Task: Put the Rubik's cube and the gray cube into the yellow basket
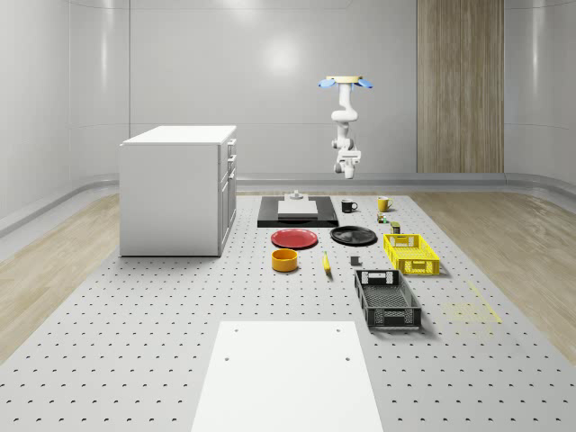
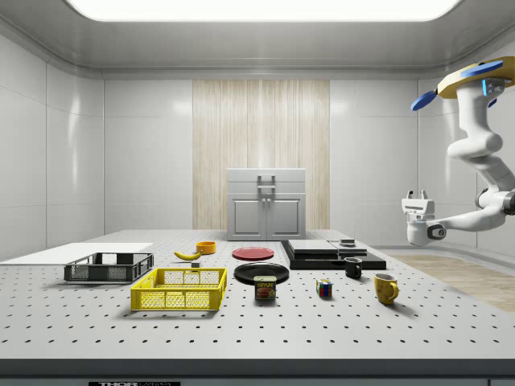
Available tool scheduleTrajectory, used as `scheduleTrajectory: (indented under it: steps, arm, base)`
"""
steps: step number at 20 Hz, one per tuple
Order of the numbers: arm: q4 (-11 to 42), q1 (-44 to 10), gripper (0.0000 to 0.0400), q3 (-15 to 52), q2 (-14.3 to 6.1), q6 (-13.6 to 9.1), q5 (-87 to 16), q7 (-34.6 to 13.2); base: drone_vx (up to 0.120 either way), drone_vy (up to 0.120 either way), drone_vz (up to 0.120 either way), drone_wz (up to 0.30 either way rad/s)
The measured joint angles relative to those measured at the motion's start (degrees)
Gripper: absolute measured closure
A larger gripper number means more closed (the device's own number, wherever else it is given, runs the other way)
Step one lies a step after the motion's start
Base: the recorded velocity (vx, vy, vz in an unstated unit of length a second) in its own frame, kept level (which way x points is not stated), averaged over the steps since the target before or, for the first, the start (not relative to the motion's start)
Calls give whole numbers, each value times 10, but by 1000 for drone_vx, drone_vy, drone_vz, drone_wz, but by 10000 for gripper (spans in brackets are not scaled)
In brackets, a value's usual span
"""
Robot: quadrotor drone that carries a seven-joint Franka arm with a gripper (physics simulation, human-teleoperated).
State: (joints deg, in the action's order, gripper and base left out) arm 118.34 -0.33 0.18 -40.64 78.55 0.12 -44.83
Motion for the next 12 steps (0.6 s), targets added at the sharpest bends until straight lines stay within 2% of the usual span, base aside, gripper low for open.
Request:
scheduleTrajectory:
  steps: [12]
  arm:
    - [-13,-1,0,1,3,-4,0,0]
  base:
    - [120,120,0,0]
